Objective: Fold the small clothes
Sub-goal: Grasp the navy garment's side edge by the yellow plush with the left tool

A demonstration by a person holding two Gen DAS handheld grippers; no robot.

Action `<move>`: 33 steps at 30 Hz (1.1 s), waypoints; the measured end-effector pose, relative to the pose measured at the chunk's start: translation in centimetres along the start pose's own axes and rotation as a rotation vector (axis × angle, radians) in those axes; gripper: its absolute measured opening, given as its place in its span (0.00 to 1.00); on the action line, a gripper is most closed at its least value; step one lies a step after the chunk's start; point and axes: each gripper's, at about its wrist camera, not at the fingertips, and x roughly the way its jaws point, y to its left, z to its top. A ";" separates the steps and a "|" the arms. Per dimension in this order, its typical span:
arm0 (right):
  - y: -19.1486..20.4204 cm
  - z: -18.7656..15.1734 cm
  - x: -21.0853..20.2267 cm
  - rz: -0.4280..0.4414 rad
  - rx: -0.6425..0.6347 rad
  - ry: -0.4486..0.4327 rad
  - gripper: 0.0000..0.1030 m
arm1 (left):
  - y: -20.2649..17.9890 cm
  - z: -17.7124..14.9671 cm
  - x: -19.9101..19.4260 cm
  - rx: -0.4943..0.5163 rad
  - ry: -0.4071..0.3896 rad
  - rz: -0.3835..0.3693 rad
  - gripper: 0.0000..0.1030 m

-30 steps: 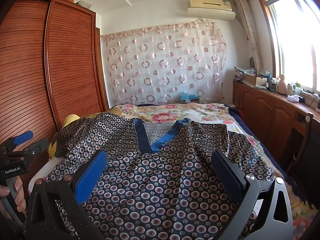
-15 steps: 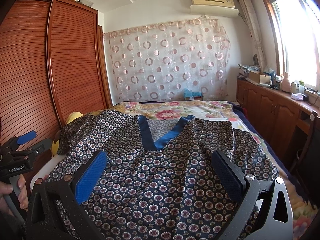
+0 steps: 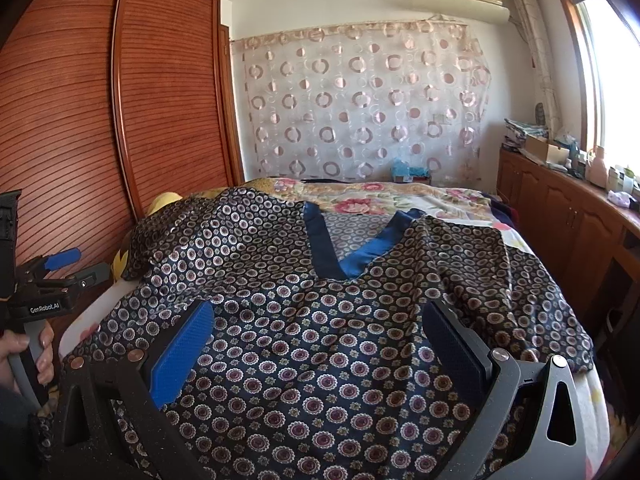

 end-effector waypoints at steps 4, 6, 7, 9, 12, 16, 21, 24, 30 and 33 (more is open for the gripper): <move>0.5 0.1 0.9 0.015 -0.026 0.003 1.00 | 2.0 -0.3 1.0 -0.006 0.023 0.004 1.00; 0.6 0.1 1.5 0.029 -0.034 0.012 1.00 | 3.1 -0.5 1.4 -0.006 0.027 0.004 1.00; 0.7 0.1 1.7 0.034 -0.038 0.019 1.00 | 3.8 -0.5 1.7 -0.005 0.032 0.003 1.00; 0.8 0.1 2.2 0.049 -0.045 0.032 1.00 | 4.6 -0.6 2.1 -0.007 0.041 -0.004 1.00; 0.9 0.0 2.7 0.062 -0.055 0.056 1.00 | 6.5 -0.4 3.3 -0.033 0.073 -0.029 1.00; 0.6 -0.1 2.2 0.072 -0.072 0.074 1.00 | 8.5 -0.1 5.3 -0.035 0.115 -0.033 0.94; 0.4 0.1 2.1 0.085 -0.089 0.092 1.00 | 9.8 0.8 7.6 -0.064 0.166 -0.089 0.81; 0.6 0.2 2.1 0.091 -0.108 0.096 1.00 | 10.2 1.6 9.0 -0.081 0.182 -0.110 0.77; 0.2 0.3 2.5 0.099 -0.118 0.117 1.00 | 12.0 2.2 12.2 -0.155 0.233 -0.132 0.77; -0.1 0.2 2.6 0.098 -0.120 0.127 1.00 | 12.3 2.1 13.2 -0.159 0.253 -0.135 0.76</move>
